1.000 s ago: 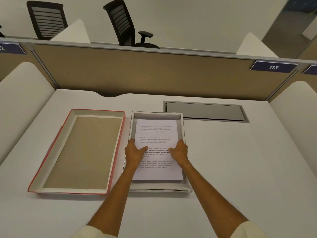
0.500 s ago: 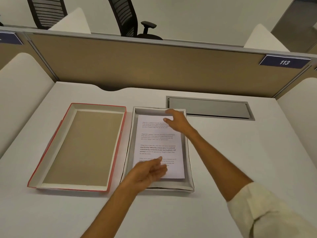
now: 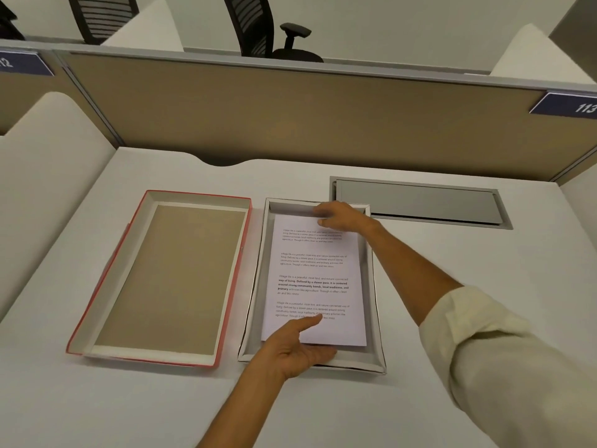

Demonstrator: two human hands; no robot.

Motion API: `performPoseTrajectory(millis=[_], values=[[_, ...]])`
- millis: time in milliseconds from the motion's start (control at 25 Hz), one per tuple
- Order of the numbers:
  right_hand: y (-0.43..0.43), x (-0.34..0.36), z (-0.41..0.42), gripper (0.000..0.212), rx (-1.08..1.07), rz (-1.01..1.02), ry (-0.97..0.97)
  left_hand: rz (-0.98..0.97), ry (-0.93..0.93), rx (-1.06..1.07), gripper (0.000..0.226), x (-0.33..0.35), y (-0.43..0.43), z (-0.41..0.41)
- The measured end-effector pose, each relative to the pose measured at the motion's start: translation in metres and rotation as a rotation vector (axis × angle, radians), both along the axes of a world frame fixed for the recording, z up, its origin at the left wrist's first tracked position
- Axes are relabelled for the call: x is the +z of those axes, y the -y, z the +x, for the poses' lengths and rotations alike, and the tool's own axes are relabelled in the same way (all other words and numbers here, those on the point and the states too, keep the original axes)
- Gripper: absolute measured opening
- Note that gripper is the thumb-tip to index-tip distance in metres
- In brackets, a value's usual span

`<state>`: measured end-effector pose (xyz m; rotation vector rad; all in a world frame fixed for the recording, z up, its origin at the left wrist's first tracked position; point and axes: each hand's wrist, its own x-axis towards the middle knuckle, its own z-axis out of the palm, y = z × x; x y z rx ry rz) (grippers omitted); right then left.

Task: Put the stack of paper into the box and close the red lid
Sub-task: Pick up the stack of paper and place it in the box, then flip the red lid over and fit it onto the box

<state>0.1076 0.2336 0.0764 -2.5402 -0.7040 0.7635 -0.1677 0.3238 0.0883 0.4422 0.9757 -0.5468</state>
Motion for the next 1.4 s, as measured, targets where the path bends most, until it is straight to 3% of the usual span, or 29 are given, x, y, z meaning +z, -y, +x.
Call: performPoseTrajectory(millis=[240,800,1120,1240,1400], values=[[-0.005,-0.004,0.008,0.034,0.020,0.036,-0.022,-0.041,-0.021,0.017,0.040,-0.006,-0.003,0.002],[-0.003,-0.017,0.003,0.056,-0.011,0.037,-0.003,-0.050,-0.029,-0.009,0.044,-0.018,-0.009,0.002],[-0.001,0.001,0.000,0.056,-0.058,0.140,-0.001,-0.073,0.092,-0.241,0.048,0.001,-0.029,-0.011],[-0.014,0.019,-0.025,0.052,-0.149,0.313,0.045,0.205,0.271,-0.339,0.046,0.020,-0.054,-0.012],[-0.047,0.022,-0.082,0.059,-0.276,0.614,-0.109,0.970,0.528,-0.190,0.031,0.035,-0.118,0.001]])
